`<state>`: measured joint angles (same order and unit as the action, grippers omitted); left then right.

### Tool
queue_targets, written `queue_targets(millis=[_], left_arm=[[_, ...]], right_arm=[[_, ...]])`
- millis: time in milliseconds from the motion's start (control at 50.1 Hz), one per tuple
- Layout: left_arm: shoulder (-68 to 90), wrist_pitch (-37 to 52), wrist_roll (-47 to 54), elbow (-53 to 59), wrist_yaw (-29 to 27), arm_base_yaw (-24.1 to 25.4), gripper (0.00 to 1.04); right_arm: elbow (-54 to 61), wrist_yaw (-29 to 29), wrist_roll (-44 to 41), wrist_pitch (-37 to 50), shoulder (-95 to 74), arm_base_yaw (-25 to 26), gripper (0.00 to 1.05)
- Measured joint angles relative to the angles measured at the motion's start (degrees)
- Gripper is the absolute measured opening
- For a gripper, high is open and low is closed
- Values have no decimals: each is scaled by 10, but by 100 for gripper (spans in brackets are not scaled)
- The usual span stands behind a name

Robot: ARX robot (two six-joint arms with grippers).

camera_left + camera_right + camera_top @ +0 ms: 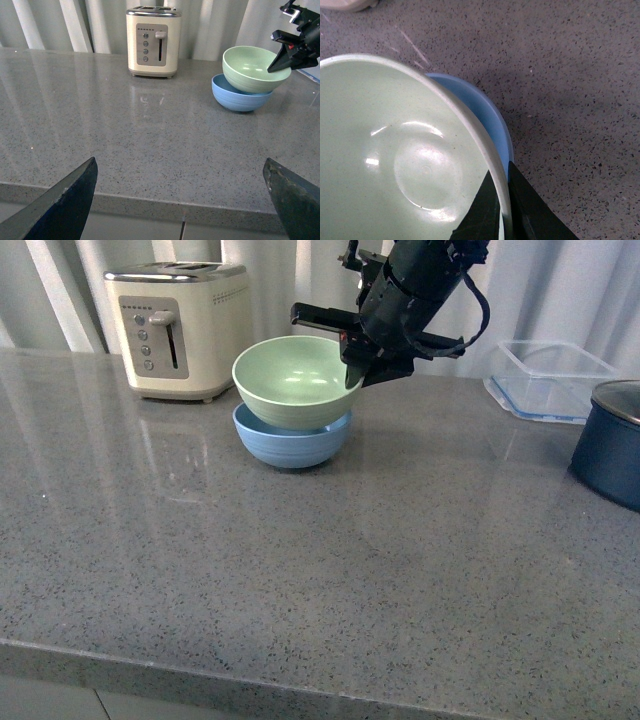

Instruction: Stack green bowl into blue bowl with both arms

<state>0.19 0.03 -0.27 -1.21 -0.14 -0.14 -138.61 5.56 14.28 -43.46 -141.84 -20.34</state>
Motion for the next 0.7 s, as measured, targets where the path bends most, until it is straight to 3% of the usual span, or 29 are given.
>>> queue_targets(millis=[180,439,699], left_arm=[[0,0,0,0,0,0,98],[0,0,0,0,0,0,98],[0,0,0,0,0,0,98]], right_arm=[[-33,0,-7,-12,-27,-10,4],[-65,2,-3,-25,-46,-18,56],[10,6,-3,10,-5,-12,96]])
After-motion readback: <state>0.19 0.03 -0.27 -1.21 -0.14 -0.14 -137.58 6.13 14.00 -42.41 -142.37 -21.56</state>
